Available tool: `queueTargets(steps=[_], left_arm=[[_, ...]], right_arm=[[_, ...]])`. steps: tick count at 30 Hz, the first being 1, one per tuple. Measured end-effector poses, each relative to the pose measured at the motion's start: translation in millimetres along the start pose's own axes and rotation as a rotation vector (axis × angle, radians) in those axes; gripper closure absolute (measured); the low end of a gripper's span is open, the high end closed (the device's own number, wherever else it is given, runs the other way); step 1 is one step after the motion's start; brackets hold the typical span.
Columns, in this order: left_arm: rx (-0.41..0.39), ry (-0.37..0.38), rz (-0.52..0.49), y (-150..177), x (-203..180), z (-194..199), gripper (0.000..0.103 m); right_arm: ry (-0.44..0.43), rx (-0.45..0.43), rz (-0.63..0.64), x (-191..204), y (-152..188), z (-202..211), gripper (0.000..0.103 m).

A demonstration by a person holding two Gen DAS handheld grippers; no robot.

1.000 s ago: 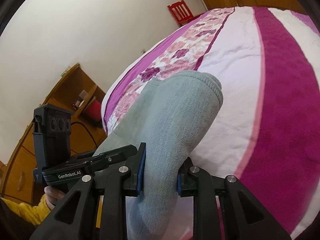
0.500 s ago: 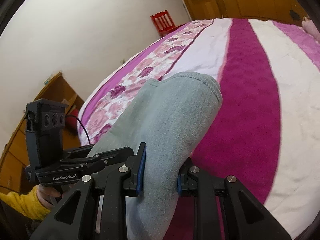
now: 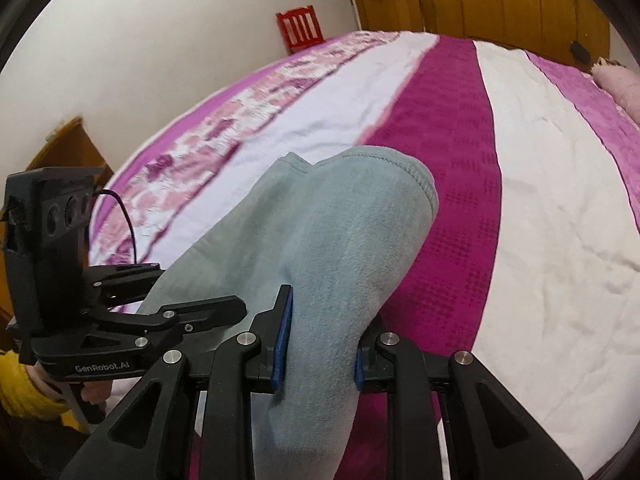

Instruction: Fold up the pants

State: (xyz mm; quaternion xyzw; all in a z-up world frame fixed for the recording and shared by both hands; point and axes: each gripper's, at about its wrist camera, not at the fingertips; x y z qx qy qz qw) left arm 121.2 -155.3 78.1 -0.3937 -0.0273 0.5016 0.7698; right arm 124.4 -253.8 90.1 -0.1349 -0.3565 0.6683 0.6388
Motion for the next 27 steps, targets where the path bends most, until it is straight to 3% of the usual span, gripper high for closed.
queueTargets(steps=[7,12,16,20,27], left_arm=[[0.055,-0.023,-0.022,10,10,-35,0.068],[0.055,-0.053,-0.074,9,8,-38,0.053],[0.064,-0.071,-0.120,1,1,-32,0.053],[0.017,-0.118,-0.173,0,-7,-9,0.053],[0.055,-0.165,-0.148,23,-7,5,0.051]], right_arm=[[0.034,0.032,-0.087,-27,23,-25,0.073],[0.036,0.020,-0.181,-38,30,-29,0.067],[0.059,0.004,-0.219,-37,29,-17,0.067],[0.101,-0.024,-0.243,-34,34,5,0.067],[0.147,-0.048,-0.226,-13,63,37,0.067]])
Point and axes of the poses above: each gripper's, at about its wrist camera, not at the fingertips, and z roughly against the way its jaws point, x to its left, y to its underside, and after that the axes turned 4 degrees about -x, right-handed
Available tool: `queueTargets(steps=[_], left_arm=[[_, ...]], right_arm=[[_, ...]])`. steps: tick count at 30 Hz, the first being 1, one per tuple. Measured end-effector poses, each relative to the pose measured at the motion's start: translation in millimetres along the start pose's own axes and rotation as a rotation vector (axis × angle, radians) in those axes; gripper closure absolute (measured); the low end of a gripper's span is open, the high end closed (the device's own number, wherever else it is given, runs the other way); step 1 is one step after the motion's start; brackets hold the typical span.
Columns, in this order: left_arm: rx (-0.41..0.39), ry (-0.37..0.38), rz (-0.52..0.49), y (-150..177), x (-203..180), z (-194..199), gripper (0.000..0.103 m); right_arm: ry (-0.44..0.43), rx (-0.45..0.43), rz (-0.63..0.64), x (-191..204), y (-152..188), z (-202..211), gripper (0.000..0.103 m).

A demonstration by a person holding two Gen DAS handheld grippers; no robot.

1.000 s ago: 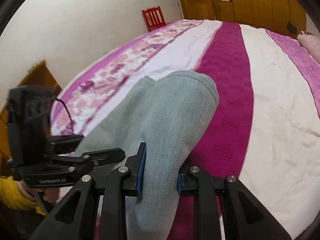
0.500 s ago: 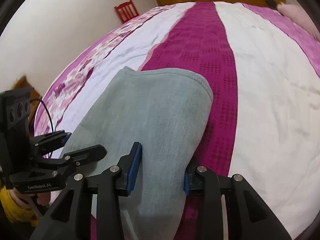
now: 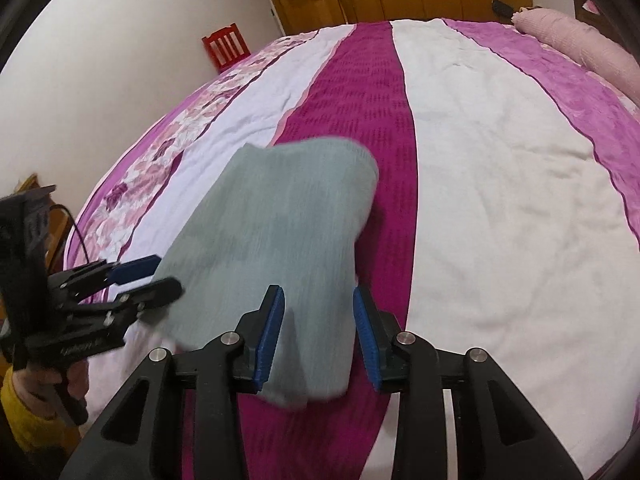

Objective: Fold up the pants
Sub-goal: 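Lower the bundle onto the bed and open both grippers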

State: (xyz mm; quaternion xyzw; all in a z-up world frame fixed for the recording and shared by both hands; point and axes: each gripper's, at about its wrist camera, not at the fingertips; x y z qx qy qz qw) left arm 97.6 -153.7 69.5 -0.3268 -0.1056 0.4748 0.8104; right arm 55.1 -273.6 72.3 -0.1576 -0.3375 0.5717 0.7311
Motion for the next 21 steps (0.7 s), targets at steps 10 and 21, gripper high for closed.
queueTargets(steps=[10,21], left_arm=[[0.032,-0.034,0.086,31,18,-9,0.045],[0.046,-0.067,0.117,41,16,5,0.026]], right_arm=[[0.101,0.059,0.049,12,42,-21,0.067],[0.132,0.026,0.053,19,55,3,0.065]])
Point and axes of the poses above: each gripper's, at about its wrist camera, not at the fingertips, and z roughly against the way its jaws point, x to its left, y to its underside, and after that the axes turned 4 degrees about -x, right-handed
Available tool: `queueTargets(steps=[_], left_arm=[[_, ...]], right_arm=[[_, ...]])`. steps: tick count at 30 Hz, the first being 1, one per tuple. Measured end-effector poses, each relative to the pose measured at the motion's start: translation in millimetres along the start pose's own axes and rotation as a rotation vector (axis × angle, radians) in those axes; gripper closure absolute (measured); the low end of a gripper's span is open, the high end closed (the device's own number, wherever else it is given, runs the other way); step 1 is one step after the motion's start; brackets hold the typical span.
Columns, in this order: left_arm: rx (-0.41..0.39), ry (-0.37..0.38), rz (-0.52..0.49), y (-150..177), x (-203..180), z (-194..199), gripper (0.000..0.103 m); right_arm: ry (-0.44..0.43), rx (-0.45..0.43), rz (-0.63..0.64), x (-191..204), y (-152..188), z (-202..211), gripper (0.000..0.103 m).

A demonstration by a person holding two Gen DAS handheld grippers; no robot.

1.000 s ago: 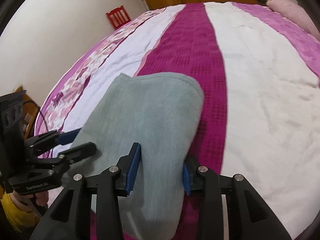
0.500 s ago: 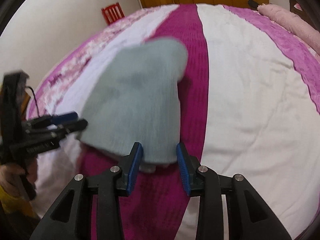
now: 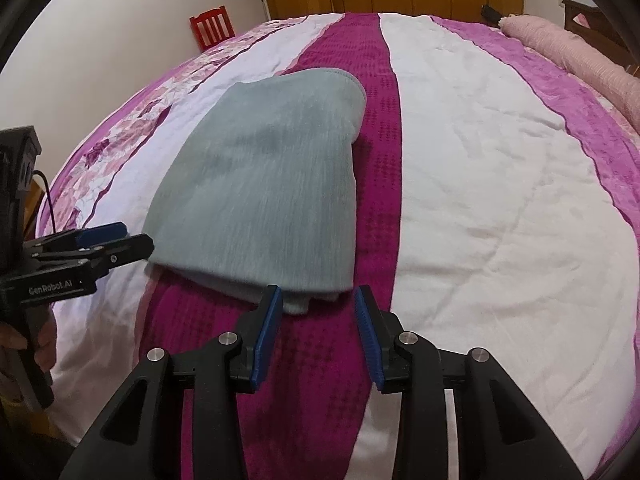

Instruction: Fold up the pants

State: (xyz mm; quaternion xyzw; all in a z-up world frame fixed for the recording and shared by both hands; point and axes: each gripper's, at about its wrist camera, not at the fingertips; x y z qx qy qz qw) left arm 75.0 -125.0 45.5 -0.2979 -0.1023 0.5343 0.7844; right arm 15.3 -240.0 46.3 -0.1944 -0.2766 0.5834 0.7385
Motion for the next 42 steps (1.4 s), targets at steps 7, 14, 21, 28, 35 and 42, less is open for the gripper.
queueTargets(steps=[7,14,21,28,35,42], left_arm=[[-0.022,-0.008,0.001,12,-6,10,0.002],[-0.028,-0.039,-0.041,27,-22,5,0.000],[0.010,-0.114,-0.075,37,-31,-17,0.000],[0.020,-0.129,-0.055,38,-31,-24,0.000],[0.026,-0.136,-0.058,38,-31,-25,0.000],[0.028,-0.135,-0.059,38,-30,-26,0.000]], right_arm=[[0.041,-0.007,0.012,0,16,12,0.046],[0.072,-0.040,-0.001,-4,26,14,0.024],[0.100,-0.006,-0.027,-9,35,-7,0.024],[0.098,-0.015,-0.044,-10,38,-12,0.022],[0.099,-0.024,-0.042,-9,39,-14,0.020],[0.101,-0.028,-0.037,-8,40,-14,0.019]])
Point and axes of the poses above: each gripper's, at about its wrist camera, not at the fingertips, and z roughly against the way its jaws point, x to its left, y to its underside, and after that the axes turned 4 degrees about -x, right-handed
